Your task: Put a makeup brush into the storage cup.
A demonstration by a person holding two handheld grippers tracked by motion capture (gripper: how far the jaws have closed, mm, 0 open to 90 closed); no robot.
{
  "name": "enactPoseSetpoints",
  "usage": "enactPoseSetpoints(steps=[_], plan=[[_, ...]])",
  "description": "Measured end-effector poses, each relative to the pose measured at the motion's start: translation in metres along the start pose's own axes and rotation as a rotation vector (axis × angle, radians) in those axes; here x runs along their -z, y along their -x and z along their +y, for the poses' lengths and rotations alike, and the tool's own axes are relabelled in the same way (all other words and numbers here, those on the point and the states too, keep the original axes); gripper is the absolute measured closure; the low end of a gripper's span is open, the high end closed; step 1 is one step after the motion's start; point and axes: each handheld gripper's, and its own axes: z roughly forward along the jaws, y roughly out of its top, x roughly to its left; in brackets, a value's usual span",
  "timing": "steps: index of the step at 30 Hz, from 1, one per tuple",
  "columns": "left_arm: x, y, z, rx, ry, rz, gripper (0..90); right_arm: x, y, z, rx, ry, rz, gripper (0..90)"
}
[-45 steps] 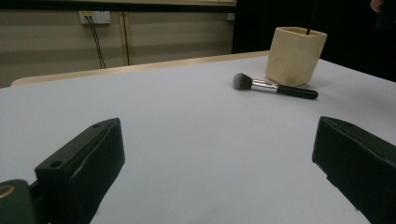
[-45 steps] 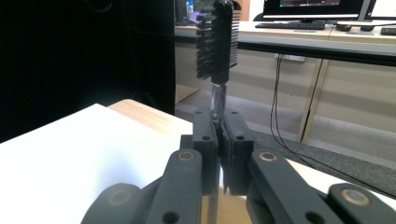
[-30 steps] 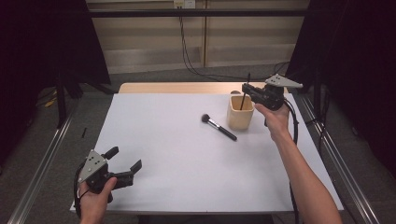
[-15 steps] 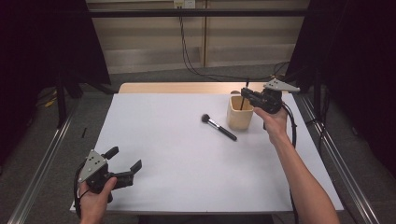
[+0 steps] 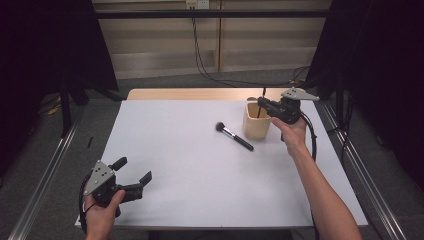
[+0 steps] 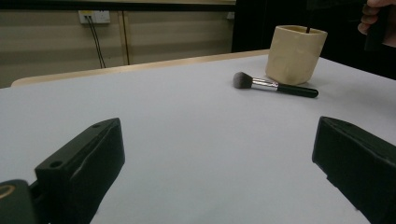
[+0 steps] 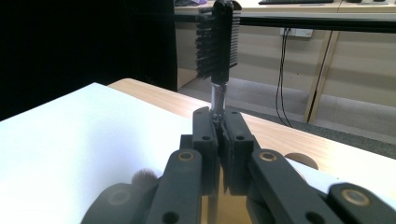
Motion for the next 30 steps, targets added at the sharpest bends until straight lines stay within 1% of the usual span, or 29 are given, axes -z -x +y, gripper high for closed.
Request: enactPoseSetpoints(steps=[5, 7, 8, 10, 17, 22, 23, 28, 30], plan=[[0.000, 0.000, 0.000, -0.001, 0.000, 0.001, 2.3, -0.001, 0.001, -0.003, 0.006, -0.006, 0.000, 86.2], [0.000, 0.000, 0.000, -0.002, -0.001, 0.000, 2.3, -0.002, 0.002, -0.005, -0.004, -0.012, 0.000, 86.3], [0.000, 0.000, 0.000, 0.001, 0.000, 0.000, 2.3, -0.002, 0.002, -0.006, 0.002, -0.017, 0.000, 86.2], [0.000, 0.000, 0.000, 0.001, 0.000, 0.001, 2.3, -0.003, 0.002, -0.009, -0.007, -0.020, 0.002, 86.2], [0.000, 0.000, 0.000, -0.001, -0.003, 0.001, 2.3, -0.004, 0.003, -0.013, -0.015, -0.036, 0.011, 86.1], [0.000, 0.000, 0.000, 0.002, -0.001, 0.001, 2.3, -0.006, 0.004, -0.018, -0.019, -0.060, 0.011, 85.9], [0.000, 0.000, 0.000, -0.001, -0.003, 0.001, 2.3, -0.006, 0.004, -0.018, -0.021, -0.065, 0.017, 85.8], [0.000, 0.000, 0.000, 0.000, -0.003, 0.001, 2.3, -0.006, 0.004, -0.020, -0.024, -0.082, 0.025, 82.2], [0.000, 0.000, 0.000, 0.000, -0.004, 0.000, 2.3, -0.006, 0.004, -0.022, -0.024, -0.087, 0.022, 78.2]])
